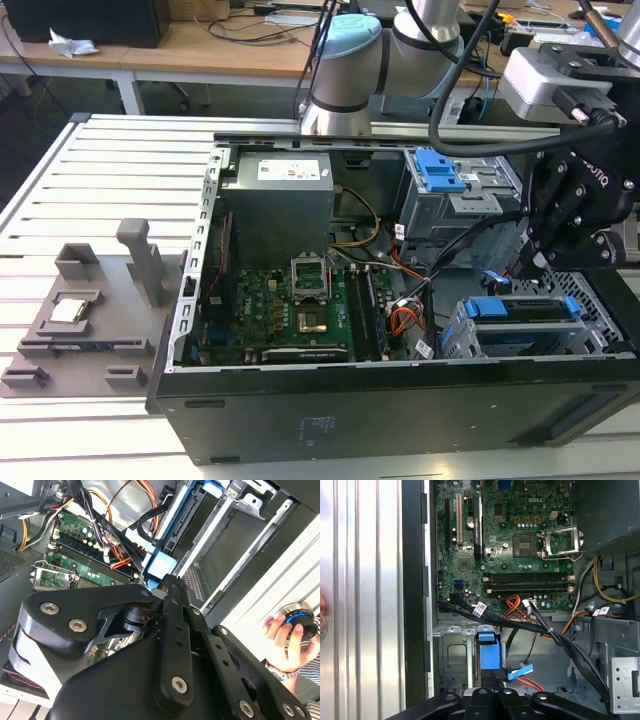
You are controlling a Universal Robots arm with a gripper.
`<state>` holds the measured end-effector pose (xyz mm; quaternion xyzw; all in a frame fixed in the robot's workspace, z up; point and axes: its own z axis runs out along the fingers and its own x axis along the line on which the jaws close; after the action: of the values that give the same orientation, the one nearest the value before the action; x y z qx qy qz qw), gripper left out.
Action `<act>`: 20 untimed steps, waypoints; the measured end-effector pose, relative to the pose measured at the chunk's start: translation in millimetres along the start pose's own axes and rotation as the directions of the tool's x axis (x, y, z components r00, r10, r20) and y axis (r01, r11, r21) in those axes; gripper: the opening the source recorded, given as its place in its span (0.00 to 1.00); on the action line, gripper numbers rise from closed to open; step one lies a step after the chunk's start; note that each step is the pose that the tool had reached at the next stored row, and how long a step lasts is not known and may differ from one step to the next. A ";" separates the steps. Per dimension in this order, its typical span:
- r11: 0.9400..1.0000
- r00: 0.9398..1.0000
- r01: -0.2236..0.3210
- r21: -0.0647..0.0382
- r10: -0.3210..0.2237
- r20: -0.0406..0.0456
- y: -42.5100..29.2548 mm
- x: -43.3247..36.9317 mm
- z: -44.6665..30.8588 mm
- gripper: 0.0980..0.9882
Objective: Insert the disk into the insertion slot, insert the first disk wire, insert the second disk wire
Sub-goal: 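Insert the first disk wire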
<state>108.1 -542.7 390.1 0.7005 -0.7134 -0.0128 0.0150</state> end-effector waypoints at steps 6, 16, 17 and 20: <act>1.000 1.000 0.000 0.000 0.000 0.000 -8.2 -0.3 0.2 0.01; 1.000 1.000 0.001 0.000 -0.001 0.000 -30.2 -26.1 -0.2 0.01; 1.000 1.000 0.002 0.000 -0.002 0.000 -30.9 -28.8 -0.2 0.01; 1.000 1.000 0.002 -0.002 -0.002 0.000 -48.9 -36.5 2.0 0.01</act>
<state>157.6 -507.1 386.1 0.7011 -0.7127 -0.0133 0.0158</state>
